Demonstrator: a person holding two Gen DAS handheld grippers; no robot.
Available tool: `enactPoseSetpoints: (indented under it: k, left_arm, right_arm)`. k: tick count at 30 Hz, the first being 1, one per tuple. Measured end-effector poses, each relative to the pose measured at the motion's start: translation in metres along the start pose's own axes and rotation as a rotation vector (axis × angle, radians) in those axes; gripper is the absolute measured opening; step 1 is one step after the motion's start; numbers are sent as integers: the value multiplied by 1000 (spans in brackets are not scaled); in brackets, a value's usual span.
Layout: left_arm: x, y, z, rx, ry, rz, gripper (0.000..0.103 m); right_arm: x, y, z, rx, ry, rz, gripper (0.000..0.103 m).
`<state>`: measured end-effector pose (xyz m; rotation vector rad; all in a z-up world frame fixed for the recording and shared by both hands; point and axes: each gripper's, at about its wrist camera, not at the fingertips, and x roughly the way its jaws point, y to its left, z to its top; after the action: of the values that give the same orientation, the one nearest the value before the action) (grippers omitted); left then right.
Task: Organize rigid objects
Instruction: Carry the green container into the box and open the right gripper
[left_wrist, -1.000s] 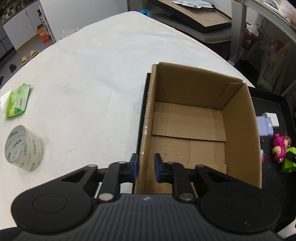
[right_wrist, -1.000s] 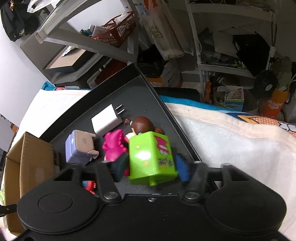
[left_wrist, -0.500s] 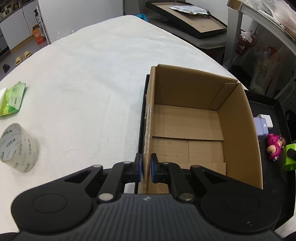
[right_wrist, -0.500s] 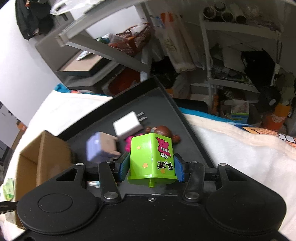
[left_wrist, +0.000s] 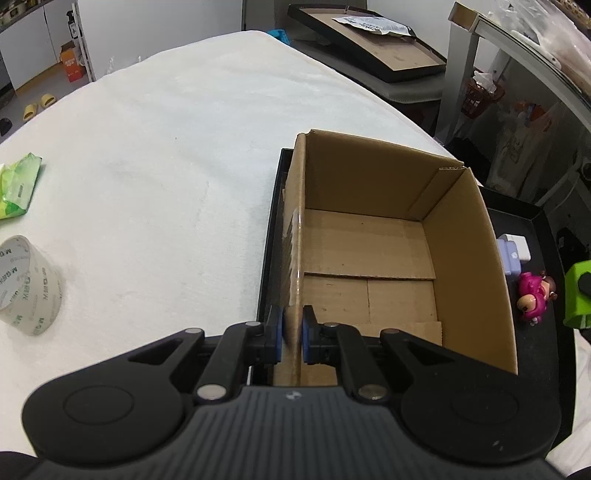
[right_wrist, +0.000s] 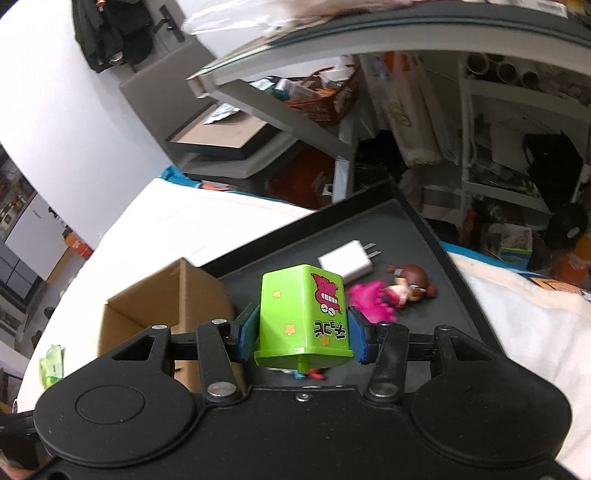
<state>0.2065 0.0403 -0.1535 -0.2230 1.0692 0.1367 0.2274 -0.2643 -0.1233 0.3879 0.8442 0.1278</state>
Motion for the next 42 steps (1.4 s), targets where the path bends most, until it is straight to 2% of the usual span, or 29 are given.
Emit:
enactPoseSetpoints:
  k: [13,29,42]
  left_arm:
    - [-2,14,1,-48,27,-67,11]
    - [-1,33,3,-64,51,-131,11]
    - [3,41,6,-53,62,-168,12]
  right_arm:
    - [1,73,1,-112,15,47,49]
    - [33,159,-17,-259,84,68,49]
    - [62,196,-34,-352,109,74,49]
